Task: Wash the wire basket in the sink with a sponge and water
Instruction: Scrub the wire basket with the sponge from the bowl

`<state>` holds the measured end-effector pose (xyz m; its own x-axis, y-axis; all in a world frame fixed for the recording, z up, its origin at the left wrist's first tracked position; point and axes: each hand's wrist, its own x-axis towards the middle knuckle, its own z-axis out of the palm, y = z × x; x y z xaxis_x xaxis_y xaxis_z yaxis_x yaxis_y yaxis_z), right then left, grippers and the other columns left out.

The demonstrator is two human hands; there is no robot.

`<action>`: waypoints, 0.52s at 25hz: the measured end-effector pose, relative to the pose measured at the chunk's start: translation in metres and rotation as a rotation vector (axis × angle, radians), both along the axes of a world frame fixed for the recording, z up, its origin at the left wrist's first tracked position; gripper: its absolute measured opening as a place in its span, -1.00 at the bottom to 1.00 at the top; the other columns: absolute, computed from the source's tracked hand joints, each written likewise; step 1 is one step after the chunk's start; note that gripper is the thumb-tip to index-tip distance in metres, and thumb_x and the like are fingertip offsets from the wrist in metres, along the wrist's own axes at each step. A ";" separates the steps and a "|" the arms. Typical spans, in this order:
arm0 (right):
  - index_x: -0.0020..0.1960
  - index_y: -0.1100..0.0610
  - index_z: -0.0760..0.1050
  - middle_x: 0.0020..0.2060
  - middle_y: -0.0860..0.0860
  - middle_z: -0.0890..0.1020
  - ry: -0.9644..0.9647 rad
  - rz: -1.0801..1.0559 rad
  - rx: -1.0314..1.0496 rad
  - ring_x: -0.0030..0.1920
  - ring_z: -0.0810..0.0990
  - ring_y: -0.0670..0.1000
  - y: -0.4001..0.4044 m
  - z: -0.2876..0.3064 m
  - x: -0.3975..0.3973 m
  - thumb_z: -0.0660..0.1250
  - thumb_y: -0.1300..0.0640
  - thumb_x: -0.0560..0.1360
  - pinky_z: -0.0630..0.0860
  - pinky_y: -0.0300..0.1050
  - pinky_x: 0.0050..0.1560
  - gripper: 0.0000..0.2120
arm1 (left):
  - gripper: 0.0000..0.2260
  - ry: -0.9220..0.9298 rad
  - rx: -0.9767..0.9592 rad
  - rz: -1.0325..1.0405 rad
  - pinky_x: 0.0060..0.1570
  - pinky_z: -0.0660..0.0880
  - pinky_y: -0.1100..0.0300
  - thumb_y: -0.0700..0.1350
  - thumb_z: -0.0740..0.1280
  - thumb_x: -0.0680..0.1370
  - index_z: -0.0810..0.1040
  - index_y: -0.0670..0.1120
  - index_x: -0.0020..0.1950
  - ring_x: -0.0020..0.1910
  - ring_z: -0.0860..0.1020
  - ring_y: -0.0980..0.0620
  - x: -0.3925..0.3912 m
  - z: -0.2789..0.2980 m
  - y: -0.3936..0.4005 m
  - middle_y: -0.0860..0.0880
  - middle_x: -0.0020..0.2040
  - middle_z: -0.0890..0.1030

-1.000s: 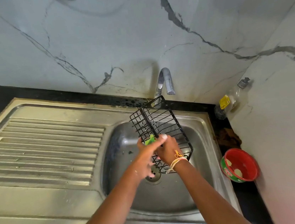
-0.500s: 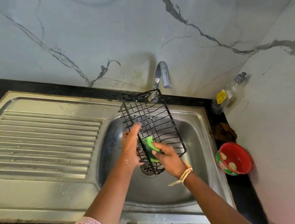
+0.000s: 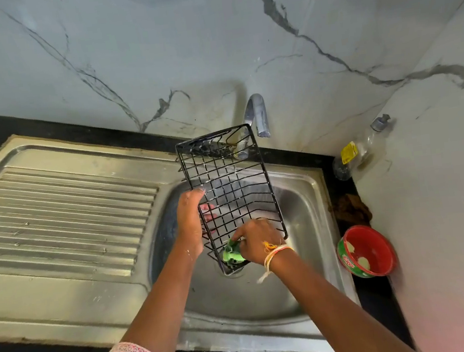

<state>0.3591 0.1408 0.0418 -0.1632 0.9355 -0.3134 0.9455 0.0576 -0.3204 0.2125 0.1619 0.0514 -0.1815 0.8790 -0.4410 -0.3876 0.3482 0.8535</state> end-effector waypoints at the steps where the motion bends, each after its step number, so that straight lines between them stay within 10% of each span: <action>1: 0.04 0.02 0.66 0.04 0.06 0.57 -0.067 0.045 0.050 0.11 0.49 0.10 -0.002 0.000 -0.004 0.30 0.08 0.49 0.48 -0.08 0.07 -0.80 | -0.50 0.004 0.033 0.014 -0.23 0.45 0.09 0.27 0.30 0.22 0.50 -0.01 0.01 -0.10 0.61 -0.14 -0.002 0.003 0.000 -0.13 -0.09 0.63; 7: -0.18 0.22 0.64 -0.35 0.09 0.54 -0.042 0.157 -0.111 -0.24 0.50 0.09 -0.001 0.005 -0.009 0.37 -0.17 0.45 0.34 -0.12 -0.29 -0.58 | -0.67 -0.002 0.193 0.098 -0.45 0.40 0.25 0.11 0.33 0.30 0.44 -0.05 -0.05 -0.24 0.50 -0.10 -0.003 0.002 0.000 -0.19 -0.14 0.51; 13: 0.16 0.13 0.60 0.05 0.14 0.60 -0.110 0.155 0.070 0.10 0.55 0.14 -0.027 -0.006 -0.024 0.32 0.21 0.48 0.51 -0.05 0.09 -0.73 | -0.54 -0.003 0.201 0.107 -0.39 0.42 0.13 0.13 0.36 0.23 0.40 -0.12 -0.02 -0.33 0.46 -0.07 -0.001 -0.014 -0.003 -0.17 -0.21 0.49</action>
<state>0.3356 0.1139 0.0353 -0.2750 0.9221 -0.2721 0.9528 0.2236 -0.2053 0.2115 0.1585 0.0379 -0.2775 0.9249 -0.2600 -0.4162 0.1282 0.9002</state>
